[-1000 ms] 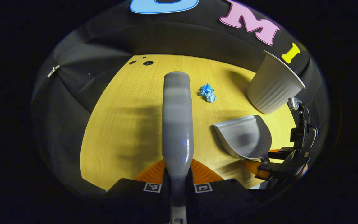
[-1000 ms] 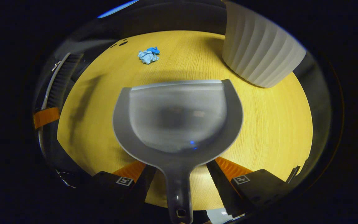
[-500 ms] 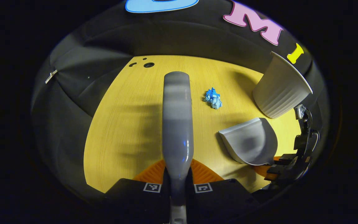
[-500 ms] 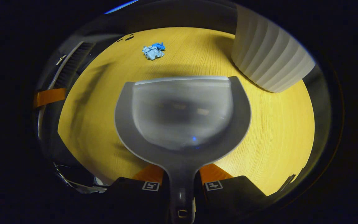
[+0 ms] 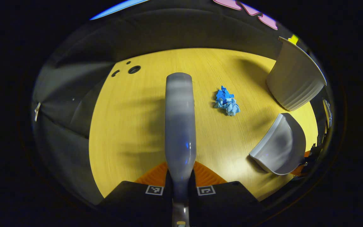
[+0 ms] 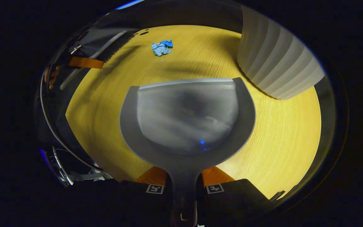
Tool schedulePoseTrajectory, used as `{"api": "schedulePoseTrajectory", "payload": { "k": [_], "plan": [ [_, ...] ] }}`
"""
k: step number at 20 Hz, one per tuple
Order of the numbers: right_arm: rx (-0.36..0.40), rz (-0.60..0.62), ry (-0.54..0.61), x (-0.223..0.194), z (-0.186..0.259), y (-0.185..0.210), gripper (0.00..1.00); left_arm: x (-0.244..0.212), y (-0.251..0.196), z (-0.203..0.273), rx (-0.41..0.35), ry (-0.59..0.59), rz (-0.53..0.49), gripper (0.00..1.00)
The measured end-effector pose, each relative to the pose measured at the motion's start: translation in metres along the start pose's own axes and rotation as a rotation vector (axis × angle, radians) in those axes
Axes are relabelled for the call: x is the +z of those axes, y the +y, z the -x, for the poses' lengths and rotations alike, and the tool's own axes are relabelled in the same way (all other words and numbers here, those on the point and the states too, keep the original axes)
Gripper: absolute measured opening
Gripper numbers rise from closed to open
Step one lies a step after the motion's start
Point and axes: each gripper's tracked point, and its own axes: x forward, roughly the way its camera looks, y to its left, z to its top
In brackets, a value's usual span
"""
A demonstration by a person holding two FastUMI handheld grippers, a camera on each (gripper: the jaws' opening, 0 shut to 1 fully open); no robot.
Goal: Pick up the small broom and dustpan from the desktop, sweep the trash into the dustpan with the broom, and then empty the trash into the garbage bin.
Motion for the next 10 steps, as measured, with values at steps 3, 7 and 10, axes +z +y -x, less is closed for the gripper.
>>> {"api": "schedulePoseTrajectory", "payload": {
  "k": [3,7,10],
  "plan": [
    [0.003,0.057,-0.005,0.004,0.001,-0.008,0.34,0.020,0.000,-0.031,0.020,0.051,-0.062,0.25],
    [0.037,0.073,0.004,0.002,0.000,-0.011,0.34,0.053,0.003,-0.055,0.073,0.083,-0.276,0.24],
    [0.045,0.081,0.006,0.000,-0.002,-0.016,0.34,0.065,-0.005,-0.065,0.079,0.116,-0.400,0.24]
  ]
}}
